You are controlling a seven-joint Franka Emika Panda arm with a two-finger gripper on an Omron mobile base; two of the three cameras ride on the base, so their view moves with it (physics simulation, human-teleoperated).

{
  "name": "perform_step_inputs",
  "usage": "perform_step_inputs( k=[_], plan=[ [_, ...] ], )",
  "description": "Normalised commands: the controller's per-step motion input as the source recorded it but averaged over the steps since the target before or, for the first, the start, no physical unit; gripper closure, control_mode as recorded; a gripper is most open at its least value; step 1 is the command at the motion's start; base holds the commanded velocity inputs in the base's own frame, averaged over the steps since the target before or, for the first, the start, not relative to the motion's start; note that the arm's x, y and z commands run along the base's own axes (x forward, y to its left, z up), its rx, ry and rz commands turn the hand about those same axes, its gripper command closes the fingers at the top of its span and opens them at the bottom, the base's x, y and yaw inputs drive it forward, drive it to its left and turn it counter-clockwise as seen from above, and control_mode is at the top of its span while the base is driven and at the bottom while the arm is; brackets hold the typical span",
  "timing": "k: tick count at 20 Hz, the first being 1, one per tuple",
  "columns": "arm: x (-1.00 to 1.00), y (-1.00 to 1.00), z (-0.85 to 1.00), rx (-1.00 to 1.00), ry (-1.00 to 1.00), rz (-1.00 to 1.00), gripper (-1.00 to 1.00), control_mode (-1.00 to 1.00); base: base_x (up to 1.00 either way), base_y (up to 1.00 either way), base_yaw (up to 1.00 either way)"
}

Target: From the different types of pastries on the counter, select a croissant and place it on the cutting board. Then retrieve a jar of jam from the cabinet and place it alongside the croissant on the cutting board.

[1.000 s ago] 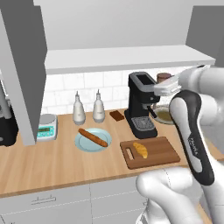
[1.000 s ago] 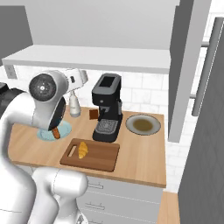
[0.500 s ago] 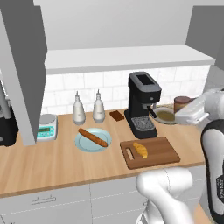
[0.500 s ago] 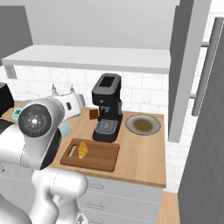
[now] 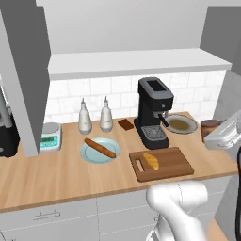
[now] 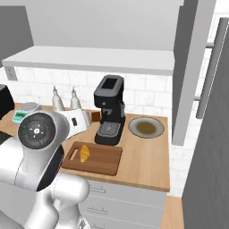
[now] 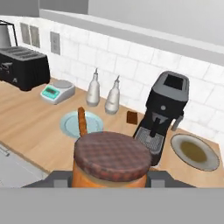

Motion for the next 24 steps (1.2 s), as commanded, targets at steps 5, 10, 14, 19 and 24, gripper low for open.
perform_step_inputs(
  k=[5,10,14,19,24],
  plan=[
    [0.00,0.02,-1.00,-0.04,-0.15,-0.72,1.00,-1.00,0.00,0.00,0.00],
    [0.00,0.09,-1.00,-0.03,-0.06,-0.82,1.00,-1.00,0.00,0.00,0.00],
    [0.00,-0.22,-0.38,0.02,-0.02,-0.30,1.00,-1.00,0.00,0.00,0.00],
    [0.00,-0.12,-0.96,-0.01,-0.17,0.08,1.00,-1.00,0.00,0.00,0.00],
    [-0.07,-0.17,-1.00,-0.09,-0.40,0.18,1.00,-1.00,0.00,0.00,0.00]
  ],
)
